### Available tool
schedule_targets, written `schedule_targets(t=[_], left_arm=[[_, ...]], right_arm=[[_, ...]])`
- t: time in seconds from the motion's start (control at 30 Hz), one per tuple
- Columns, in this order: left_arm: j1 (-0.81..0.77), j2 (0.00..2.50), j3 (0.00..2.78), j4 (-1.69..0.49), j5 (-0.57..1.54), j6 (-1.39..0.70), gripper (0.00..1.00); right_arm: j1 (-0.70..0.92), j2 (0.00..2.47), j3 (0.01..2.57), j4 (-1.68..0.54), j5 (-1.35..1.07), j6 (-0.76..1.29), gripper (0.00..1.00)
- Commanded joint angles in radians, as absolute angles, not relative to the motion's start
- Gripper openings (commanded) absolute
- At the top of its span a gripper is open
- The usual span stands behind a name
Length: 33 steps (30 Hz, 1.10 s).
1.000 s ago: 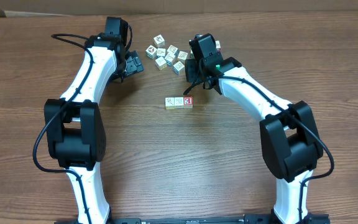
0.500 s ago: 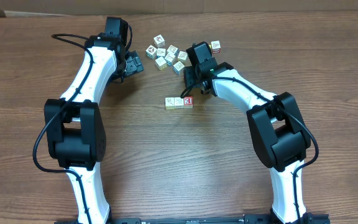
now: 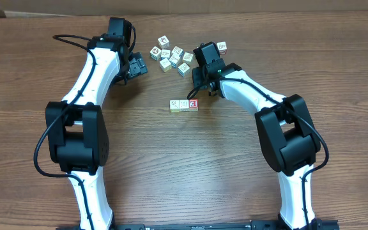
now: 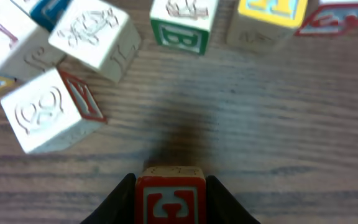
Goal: Form a horizontal line
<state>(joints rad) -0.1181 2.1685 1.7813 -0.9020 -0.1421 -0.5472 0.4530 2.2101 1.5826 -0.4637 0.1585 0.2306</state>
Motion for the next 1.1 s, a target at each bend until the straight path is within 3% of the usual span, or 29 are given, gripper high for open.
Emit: schedule_targets(t=[0.0, 0.57, 0.9, 1.07], left_arm=[[-0.130, 2.171, 1.801, -0.904, -0.138, -0.538, 1.00], [-0.130, 2.171, 1.801, -0.904, -0.138, -0.538, 1.00], [-0.130, 2.171, 1.801, -0.904, -0.138, -0.538, 1.00], [-0.130, 2.171, 1.801, -0.904, -0.138, -0.538, 1.00]], right_arm=[[0.449, 2.123, 1.605, -0.494, 0.168, 0.227, 0.29], [0.438, 2.018, 1.604, -0.894, 0.168, 0.244, 0.27], [0.362, 2.018, 1.604, -1.026, 0.105, 0.348, 0.31], [0.327, 2.018, 1.604, -1.069, 0.040, 0.349, 0.40]])
